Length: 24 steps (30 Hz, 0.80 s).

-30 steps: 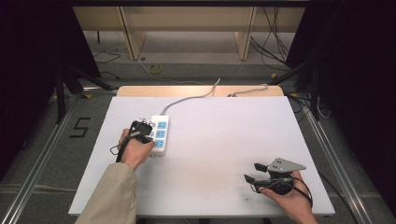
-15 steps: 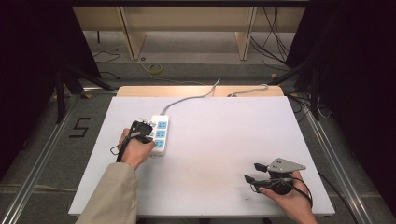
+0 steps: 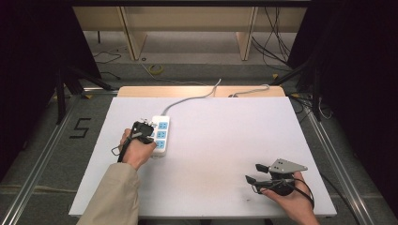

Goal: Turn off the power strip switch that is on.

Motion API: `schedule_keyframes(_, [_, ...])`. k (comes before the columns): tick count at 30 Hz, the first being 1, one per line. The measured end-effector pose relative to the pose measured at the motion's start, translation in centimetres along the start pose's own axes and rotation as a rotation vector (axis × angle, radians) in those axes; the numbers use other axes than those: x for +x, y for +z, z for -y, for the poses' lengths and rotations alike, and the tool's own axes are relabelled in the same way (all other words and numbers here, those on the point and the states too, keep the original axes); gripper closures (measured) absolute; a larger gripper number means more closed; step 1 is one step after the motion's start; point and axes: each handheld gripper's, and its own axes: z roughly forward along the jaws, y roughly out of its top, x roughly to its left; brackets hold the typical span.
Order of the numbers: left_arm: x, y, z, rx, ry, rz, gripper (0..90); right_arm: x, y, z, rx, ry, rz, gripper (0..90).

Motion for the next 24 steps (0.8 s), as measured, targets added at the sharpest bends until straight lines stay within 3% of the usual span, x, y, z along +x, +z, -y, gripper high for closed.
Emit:
schedule_keyframes(10, [-0.23, 0.08, 0.0, 0.006, 0.019, -0.014, 90.0, 0.03, 0.01, -0.01, 0.002, -0.003, 0.0, 38.2])
schedule_keyframes(24, [-0.06, 0.04, 0.02, 0.005, 0.015, -0.005, 90.0, 0.02, 0.02, -0.02, 0.0, -0.004, -0.001, 38.2])
